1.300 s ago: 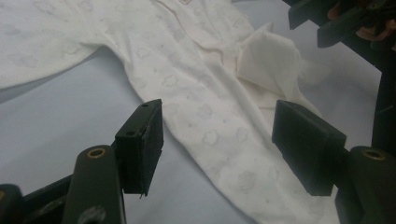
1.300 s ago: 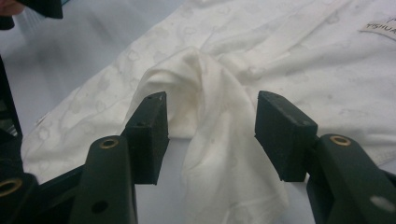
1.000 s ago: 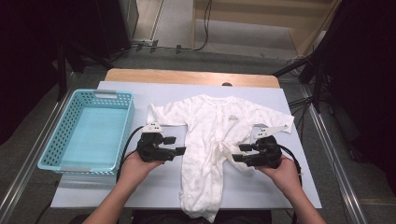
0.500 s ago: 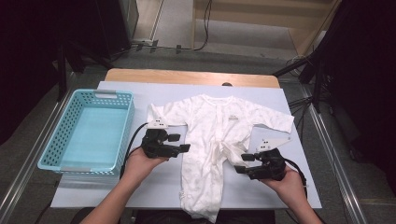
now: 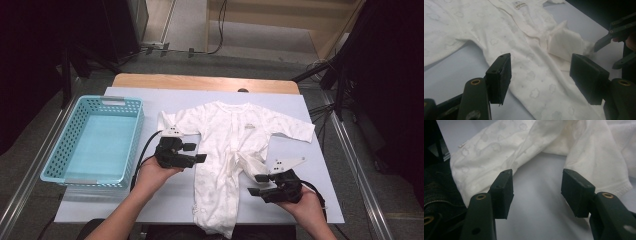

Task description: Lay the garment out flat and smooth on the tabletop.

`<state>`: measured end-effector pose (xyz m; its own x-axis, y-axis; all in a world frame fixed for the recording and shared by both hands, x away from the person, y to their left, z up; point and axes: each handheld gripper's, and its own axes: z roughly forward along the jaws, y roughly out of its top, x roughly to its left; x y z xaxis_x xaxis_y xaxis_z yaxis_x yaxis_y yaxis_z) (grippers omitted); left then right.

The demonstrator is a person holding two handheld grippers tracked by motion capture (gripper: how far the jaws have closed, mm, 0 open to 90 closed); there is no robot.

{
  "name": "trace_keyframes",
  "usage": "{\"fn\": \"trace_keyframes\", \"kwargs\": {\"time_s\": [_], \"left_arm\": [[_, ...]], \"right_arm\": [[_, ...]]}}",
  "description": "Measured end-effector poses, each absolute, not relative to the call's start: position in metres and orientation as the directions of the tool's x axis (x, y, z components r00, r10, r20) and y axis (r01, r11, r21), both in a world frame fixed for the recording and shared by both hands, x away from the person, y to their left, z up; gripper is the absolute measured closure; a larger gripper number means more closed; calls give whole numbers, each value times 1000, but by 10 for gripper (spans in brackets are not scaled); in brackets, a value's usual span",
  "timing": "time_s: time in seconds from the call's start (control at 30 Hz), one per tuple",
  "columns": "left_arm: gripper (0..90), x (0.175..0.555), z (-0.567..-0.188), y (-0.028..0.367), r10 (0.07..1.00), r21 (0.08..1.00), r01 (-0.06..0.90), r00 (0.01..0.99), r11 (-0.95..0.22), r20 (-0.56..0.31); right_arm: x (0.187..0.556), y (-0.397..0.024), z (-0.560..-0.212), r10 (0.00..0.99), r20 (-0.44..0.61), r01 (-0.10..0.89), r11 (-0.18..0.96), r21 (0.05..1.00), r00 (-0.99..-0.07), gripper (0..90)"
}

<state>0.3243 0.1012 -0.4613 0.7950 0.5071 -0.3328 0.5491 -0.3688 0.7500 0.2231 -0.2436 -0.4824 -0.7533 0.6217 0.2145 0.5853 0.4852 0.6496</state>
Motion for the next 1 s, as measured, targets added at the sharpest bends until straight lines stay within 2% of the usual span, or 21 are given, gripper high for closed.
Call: {"fn": "trace_keyframes", "kwargs": {"time_s": [0.47,0.67,0.73,0.8,1.0], "left_arm": [[341,324,-462,100,506,744,551,796,-378,-332],[341,323,-462,100,509,740,550,797,-388,-326],[341,323,-463,101,510,738,551,796,-389,-325],[341,322,-463,101,510,741,549,797,-386,-324],[341,322,-463,102,514,742,551,794,-381,-325]], "right_arm": [[249,-255,-500,675,181,617,487,618,-715,441],[257,-254,-506,676,163,614,507,606,-719,477],[257,-253,-506,681,138,604,515,608,-719,539],[255,-251,-506,697,109,605,520,603,-708,643],[259,-249,-504,724,151,657,491,572,-673,709]]}}
